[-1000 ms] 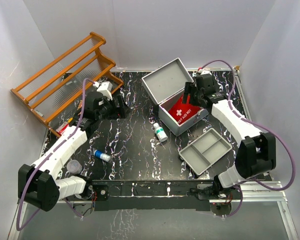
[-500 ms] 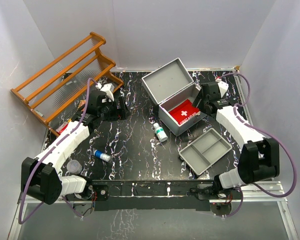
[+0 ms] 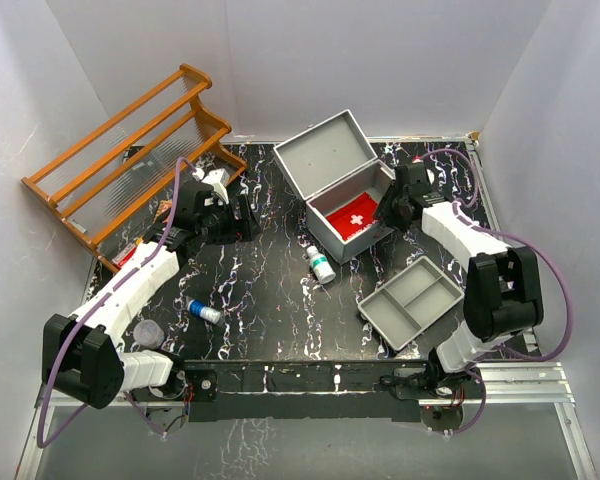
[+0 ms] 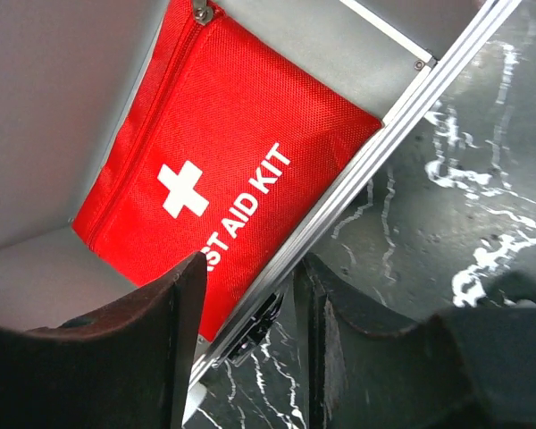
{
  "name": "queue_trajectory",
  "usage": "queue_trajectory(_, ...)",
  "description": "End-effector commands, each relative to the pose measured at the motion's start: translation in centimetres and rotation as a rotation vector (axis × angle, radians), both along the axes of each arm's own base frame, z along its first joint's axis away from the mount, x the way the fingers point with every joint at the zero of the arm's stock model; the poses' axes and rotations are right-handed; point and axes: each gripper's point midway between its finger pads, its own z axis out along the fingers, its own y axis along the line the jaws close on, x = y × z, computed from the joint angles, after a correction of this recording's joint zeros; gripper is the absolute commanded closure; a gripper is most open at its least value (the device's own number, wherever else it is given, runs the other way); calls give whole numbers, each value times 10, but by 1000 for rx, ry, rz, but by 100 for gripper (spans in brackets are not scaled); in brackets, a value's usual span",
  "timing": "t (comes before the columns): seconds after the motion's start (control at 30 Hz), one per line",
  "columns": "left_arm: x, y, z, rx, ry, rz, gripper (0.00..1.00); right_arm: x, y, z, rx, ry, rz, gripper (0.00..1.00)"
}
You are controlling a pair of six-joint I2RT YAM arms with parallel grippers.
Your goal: Organize the medicine kit
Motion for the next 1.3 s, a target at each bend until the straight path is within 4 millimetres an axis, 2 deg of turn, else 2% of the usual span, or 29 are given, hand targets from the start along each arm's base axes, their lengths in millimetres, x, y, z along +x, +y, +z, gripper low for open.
queue_trajectory(0.0,3,1,7,0,0,16,16,43,35,35,129,-155,99,60)
queue_trajectory(0.13,2,6,-1,21,21,40,16,59,52,34,160,-163,163,61)
queue_trajectory(0.23,2,11,-7,38,35,63,15,71,57,41,159,-200,187,60)
queue_trajectory(0.27,1,13,-9,49,42,75,15,74,57,47,155,-214,190,59)
queue_trajectory(0.33,1,20,-14,75,53,108,15,79,55,42,137,-202,186,55)
queue_trajectory(0.4,0,30,-20,113,69,154,14,79,52,49,119,-214,177,48)
queue_trajectory(0.5,-4,46,-29,169,99,219,11,72,42,74,93,-268,145,38)
queue_trajectory(0.63,-11,65,-40,245,129,274,7,52,31,103,82,-329,111,33)
queue_trajectory(0.73,-14,75,-46,297,141,286,1,27,20,107,74,-322,74,32)
queue_trajectory(0.83,-15,73,-49,300,145,269,1,-3,-4,95,20,-276,-27,33)
queue_trajectory(0.93,-14,67,-50,277,142,237,1,-37,-38,74,-74,-213,-176,35)
queue_trajectory(1.0,-13,65,-50,271,141,230,2,-58,-52,60,-106,-179,-232,35)
queue_trajectory(1.13,-11,67,-55,285,162,250,5,-86,-51,33,-83,-117,-220,37)
queue_trajectory(1.27,-13,61,-62,258,196,244,7,-98,-35,-1,-28,-17,-162,38)
